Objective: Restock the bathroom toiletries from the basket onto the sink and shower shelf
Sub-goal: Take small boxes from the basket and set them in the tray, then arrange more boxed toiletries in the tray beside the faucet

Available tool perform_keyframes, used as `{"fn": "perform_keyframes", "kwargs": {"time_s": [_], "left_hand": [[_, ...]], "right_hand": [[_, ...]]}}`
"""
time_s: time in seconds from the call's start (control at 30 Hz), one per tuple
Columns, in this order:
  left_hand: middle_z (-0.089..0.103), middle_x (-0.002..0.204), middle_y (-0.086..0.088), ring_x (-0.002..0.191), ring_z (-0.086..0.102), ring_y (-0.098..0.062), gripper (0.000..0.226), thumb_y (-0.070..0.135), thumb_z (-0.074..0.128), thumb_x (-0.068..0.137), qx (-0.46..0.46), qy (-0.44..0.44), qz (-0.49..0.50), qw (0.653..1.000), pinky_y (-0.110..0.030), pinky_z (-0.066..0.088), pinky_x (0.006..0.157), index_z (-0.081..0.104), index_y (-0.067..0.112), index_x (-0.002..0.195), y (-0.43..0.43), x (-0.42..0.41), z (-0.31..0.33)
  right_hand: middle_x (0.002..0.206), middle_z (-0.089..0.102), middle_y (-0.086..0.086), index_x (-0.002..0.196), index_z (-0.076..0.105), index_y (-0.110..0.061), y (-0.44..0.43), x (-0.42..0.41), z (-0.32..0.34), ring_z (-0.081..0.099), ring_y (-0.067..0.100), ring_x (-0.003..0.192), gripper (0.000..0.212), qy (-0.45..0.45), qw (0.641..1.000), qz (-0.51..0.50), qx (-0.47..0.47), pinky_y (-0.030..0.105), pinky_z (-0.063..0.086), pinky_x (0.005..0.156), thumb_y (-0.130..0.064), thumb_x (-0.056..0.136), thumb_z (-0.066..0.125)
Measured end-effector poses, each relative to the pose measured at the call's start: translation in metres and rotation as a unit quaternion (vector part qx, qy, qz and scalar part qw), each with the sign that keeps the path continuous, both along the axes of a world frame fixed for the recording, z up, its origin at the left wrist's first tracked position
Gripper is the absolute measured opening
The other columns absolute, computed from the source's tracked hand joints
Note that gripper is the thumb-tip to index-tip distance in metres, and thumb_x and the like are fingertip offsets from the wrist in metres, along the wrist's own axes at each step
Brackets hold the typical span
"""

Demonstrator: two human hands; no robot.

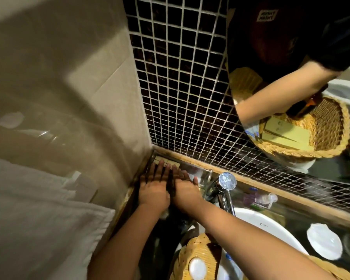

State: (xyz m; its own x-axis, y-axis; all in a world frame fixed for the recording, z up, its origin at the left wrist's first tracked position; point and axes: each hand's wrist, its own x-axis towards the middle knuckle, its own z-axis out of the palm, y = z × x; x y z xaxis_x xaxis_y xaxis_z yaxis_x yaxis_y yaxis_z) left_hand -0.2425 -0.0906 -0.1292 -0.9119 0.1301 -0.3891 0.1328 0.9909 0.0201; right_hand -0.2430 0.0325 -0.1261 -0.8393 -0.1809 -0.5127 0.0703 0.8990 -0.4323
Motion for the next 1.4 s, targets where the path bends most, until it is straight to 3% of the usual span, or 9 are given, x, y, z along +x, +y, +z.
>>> {"fn": "perform_keyframes", "kwargs": {"time_s": [0.2, 0.37, 0.5, 0.7, 0.8, 0.93, 1.07, 1.2, 1.4], "left_hand": [[-0.01, 0.166, 0.009, 0.152, -0.006, -0.017, 0.076, 0.036, 0.043, 0.095, 0.035, 0.021, 0.011, 0.999, -0.052, 0.019, 0.116, 0.002, 0.034, 0.158, -0.001, 0.004, 0.028], [0.011, 0.167, 0.003, 0.152, 0.011, -0.02, 0.073, 0.036, 0.047, 0.092, 0.071, 0.108, -0.02, 0.991, -0.048, 0.023, 0.113, 0.015, 0.032, 0.157, 0.005, 0.029, 0.059], [0.018, 0.165, 0.0, 0.149, 0.02, -0.023, 0.064, 0.036, 0.047, 0.093, 0.085, 0.13, -0.06, 0.986, -0.047, 0.028, 0.112, 0.029, 0.028, 0.154, 0.021, 0.055, 0.086], [0.022, 0.164, 0.001, 0.15, 0.019, -0.021, 0.063, 0.033, 0.047, 0.094, 0.106, 0.112, -0.143, 0.978, -0.045, 0.024, 0.115, 0.03, 0.027, 0.154, 0.054, 0.109, 0.108], [0.03, 0.161, 0.0, 0.149, 0.022, -0.022, 0.064, 0.033, 0.048, 0.092, 0.105, 0.12, -0.199, 0.967, -0.043, 0.028, 0.112, 0.033, 0.024, 0.153, 0.076, 0.143, 0.109], [0.04, 0.155, -0.004, 0.144, 0.032, -0.024, 0.061, 0.037, 0.048, 0.09, 0.1, 0.098, -0.255, 0.957, -0.044, 0.034, 0.108, 0.039, 0.021, 0.148, 0.104, 0.193, 0.094], [0.037, 0.157, -0.003, 0.145, 0.029, -0.024, 0.062, 0.04, 0.043, 0.094, 0.089, 0.053, -0.252, 0.962, -0.043, 0.032, 0.108, 0.03, 0.024, 0.153, 0.123, 0.236, 0.067], [0.032, 0.16, -0.004, 0.147, 0.027, -0.027, 0.064, 0.043, 0.042, 0.097, 0.079, 0.021, -0.256, 0.963, -0.047, 0.028, 0.112, 0.023, 0.025, 0.156, 0.142, 0.264, 0.053], [0.034, 0.158, -0.003, 0.144, 0.03, -0.026, 0.065, 0.049, 0.045, 0.096, 0.087, -0.011, -0.26, 0.962, -0.047, 0.028, 0.111, 0.028, 0.023, 0.153, 0.164, 0.286, 0.038]], "right_hand": [[0.166, 0.006, 0.015, 0.154, -0.024, -0.021, -0.001, 0.011, 0.023, 0.0, 0.028, 0.153, 0.101, -0.015, 0.998, -0.043, -0.038, 0.047, 0.007, 0.124, -0.042, 0.095, 0.056], [0.16, 0.031, 0.015, 0.159, -0.004, -0.011, 0.009, 0.041, 0.059, 0.038, 0.029, 0.143, 0.089, 0.045, 0.991, -0.054, -0.11, 0.041, 0.03, 0.117, -0.035, 0.095, 0.054], [0.14, 0.054, 0.024, 0.156, 0.018, -0.003, 0.03, 0.077, 0.09, 0.059, 0.037, 0.12, 0.075, 0.122, 0.986, -0.002, -0.111, 0.034, 0.043, 0.1, -0.017, 0.092, 0.056], [0.121, 0.063, 0.022, 0.13, 0.051, -0.004, 0.063, 0.149, 0.107, 0.061, 0.038, 0.107, 0.05, 0.165, 0.984, -0.016, -0.059, 0.041, 0.049, 0.092, -0.016, 0.082, 0.052], [0.118, 0.062, 0.022, 0.12, 0.055, -0.004, 0.084, 0.191, 0.105, 0.06, 0.04, 0.105, 0.042, 0.17, 0.983, -0.04, -0.058, 0.043, 0.049, 0.09, -0.013, 0.079, 0.052], [0.13, 0.059, 0.021, 0.131, 0.054, -0.005, 0.116, 0.244, 0.09, 0.058, 0.038, 0.116, 0.053, 0.148, 0.988, -0.036, -0.028, 0.043, 0.046, 0.099, -0.022, 0.081, 0.054], [0.15, 0.044, 0.02, 0.147, 0.041, -0.005, 0.149, 0.28, 0.076, 0.044, 0.034, 0.135, 0.063, 0.084, 0.996, 0.012, -0.015, 0.037, 0.034, 0.114, -0.015, 0.088, 0.059], [0.151, 0.046, 0.014, 0.149, 0.041, -0.014, 0.18, 0.291, 0.072, 0.05, 0.034, 0.131, 0.06, 0.004, 0.995, 0.084, 0.045, 0.036, 0.039, 0.107, -0.021, 0.092, 0.058], [0.128, 0.064, 0.013, 0.139, 0.054, -0.018, 0.202, 0.295, 0.078, 0.059, 0.032, 0.113, 0.046, -0.055, 0.987, 0.069, 0.136, 0.035, 0.05, 0.092, -0.027, 0.094, 0.055]]}}
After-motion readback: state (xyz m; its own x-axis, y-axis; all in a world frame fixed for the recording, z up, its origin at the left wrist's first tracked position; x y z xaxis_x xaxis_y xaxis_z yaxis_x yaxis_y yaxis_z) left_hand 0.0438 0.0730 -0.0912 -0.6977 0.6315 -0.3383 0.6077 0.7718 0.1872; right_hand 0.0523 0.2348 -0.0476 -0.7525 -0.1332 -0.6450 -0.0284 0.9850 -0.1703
